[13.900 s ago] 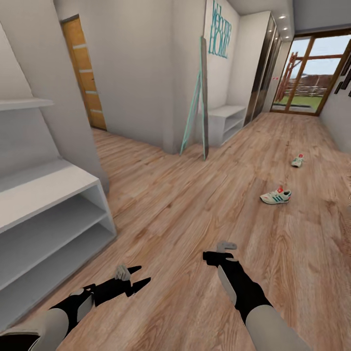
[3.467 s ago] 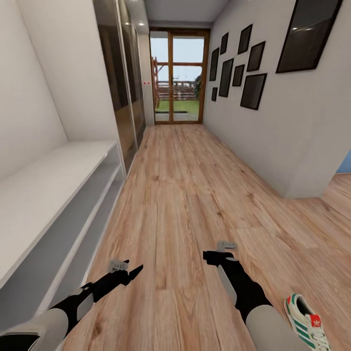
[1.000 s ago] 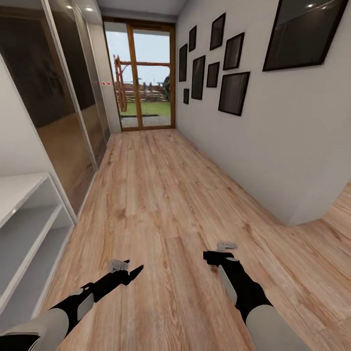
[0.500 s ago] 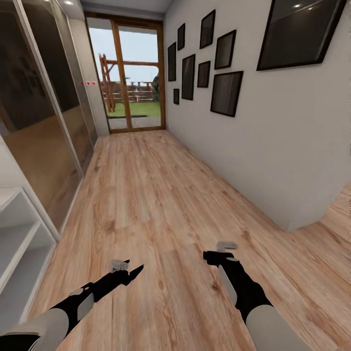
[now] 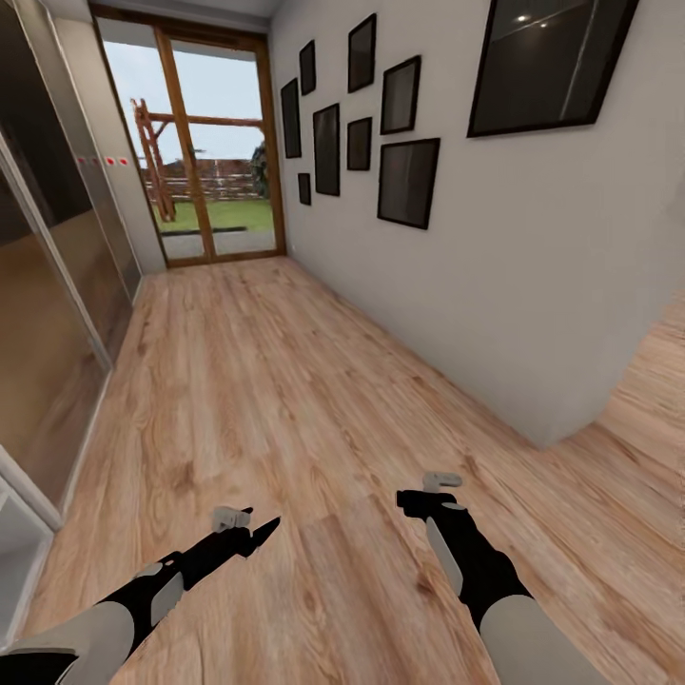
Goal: Pick up the two gym shoes and the two sandals from the corridor floor and place them onto the hallstand (shoe rack) in the corridor, making sure they are on the rack and not on the floor. Arrange them so the two gym shoes are next to each other and the two sandals are next to each other.
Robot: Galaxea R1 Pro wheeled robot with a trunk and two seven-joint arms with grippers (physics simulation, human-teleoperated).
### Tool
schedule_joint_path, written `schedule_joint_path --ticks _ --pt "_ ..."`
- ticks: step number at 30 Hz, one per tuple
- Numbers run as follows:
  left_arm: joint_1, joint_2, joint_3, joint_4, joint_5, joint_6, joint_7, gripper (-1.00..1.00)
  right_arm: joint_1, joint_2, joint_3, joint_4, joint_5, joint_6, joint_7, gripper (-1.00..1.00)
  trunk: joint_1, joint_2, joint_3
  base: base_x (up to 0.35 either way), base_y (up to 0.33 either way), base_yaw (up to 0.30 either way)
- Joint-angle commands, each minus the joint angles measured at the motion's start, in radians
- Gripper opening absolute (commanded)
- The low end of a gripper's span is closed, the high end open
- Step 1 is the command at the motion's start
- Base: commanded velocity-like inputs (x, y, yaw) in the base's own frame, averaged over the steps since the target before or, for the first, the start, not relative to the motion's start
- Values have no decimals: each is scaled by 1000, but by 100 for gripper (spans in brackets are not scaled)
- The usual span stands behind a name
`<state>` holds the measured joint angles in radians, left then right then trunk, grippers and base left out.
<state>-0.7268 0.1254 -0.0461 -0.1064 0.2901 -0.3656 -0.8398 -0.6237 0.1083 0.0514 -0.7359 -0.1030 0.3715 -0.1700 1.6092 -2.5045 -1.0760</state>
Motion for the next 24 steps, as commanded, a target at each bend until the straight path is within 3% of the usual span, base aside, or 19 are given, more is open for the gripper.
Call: schedule_joint_path --ticks 1,7,24 --pt "0 0 -5 1 6 -4 -2 100 -1 0 4 -1 -10 4 -9 100 0 0 -1 246 215 -267" --pt "0 1 -5 1 6 -4 -2 100 -1 0 5 1 -10 4 -9 100 0 0 -1 186 154 -267" --pt "0 0 -5 1 6 -4 -1 100 -1 0 5 1 -10 4 -9 100 0 0 -1 7 6 -267"
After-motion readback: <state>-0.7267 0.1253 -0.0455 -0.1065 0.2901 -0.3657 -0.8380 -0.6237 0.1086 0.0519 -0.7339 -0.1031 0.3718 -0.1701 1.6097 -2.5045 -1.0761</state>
